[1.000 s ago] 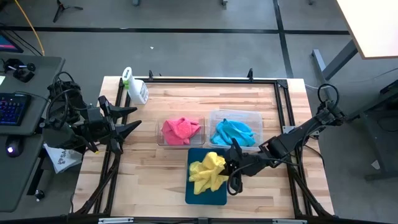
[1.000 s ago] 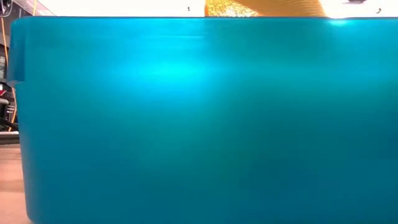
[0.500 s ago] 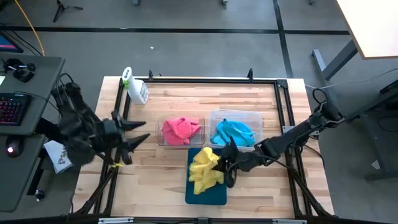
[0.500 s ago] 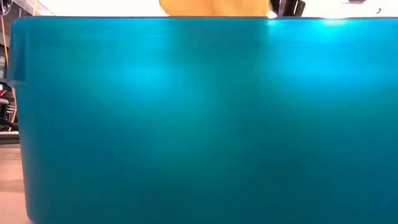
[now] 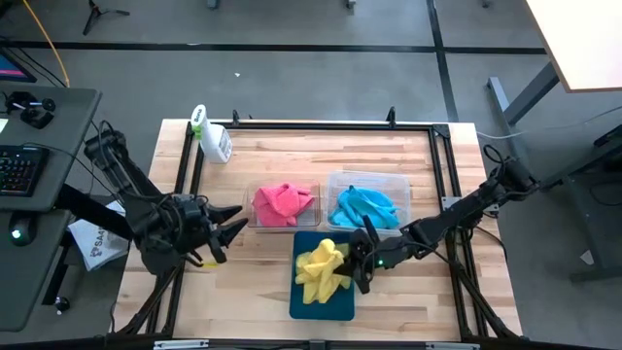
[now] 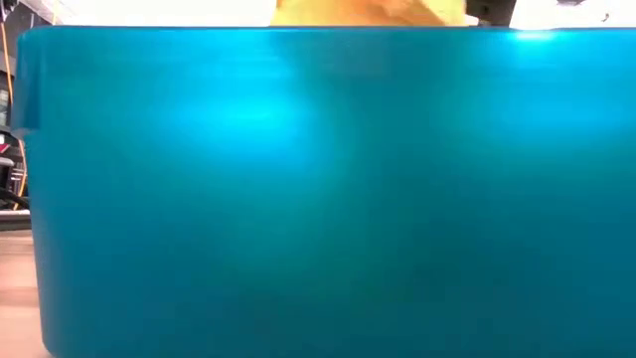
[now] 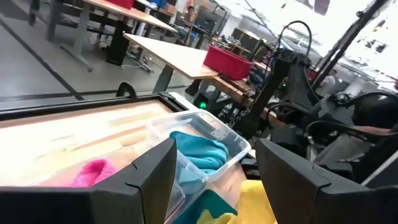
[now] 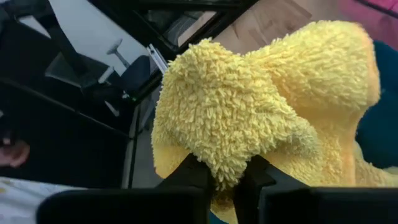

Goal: Sort microfiber towel by color & place in baskets
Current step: Put the yellow microfiber towel into the blue bin, then return to Home Position

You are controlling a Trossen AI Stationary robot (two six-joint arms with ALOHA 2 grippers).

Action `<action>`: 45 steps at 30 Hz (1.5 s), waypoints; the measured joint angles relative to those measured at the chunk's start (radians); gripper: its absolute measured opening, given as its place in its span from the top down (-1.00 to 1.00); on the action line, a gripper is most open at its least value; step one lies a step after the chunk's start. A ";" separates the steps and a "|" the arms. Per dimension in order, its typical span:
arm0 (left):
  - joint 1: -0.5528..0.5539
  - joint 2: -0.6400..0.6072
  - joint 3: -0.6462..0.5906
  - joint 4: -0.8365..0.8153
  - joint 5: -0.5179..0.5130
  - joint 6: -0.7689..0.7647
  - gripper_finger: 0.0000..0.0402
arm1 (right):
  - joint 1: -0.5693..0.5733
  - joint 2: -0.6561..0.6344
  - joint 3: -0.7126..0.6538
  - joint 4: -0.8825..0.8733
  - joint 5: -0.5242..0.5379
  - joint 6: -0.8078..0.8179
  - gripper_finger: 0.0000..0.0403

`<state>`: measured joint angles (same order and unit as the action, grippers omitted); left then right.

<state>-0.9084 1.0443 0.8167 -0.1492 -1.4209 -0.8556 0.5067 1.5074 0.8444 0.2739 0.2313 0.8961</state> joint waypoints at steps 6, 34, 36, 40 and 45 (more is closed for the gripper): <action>0.062 -0.001 -0.002 0.134 0.105 0.147 -0.04 | -0.013 0.000 0.026 -0.065 -0.022 0.005 0.41; 0.745 -0.246 -0.001 0.439 0.932 0.864 -0.04 | -0.029 -0.005 0.490 -0.578 -0.040 -0.276 -0.19; 0.831 -0.277 -0.001 0.354 1.003 0.835 -0.04 | -0.029 -0.005 0.558 -0.688 0.026 -0.309 -0.14; 0.934 -0.310 -0.041 0.237 1.120 0.742 -0.04 | -0.029 -0.006 0.687 -0.904 0.179 -0.363 -0.02; 0.929 -0.348 -0.294 0.422 1.150 0.603 -0.04 | -0.030 -0.011 0.759 -1.062 0.276 -0.396 0.28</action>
<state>0.0204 0.6965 0.5226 0.2727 -0.2707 -0.2522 0.4770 1.4960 1.6030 -0.7883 0.5069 0.4998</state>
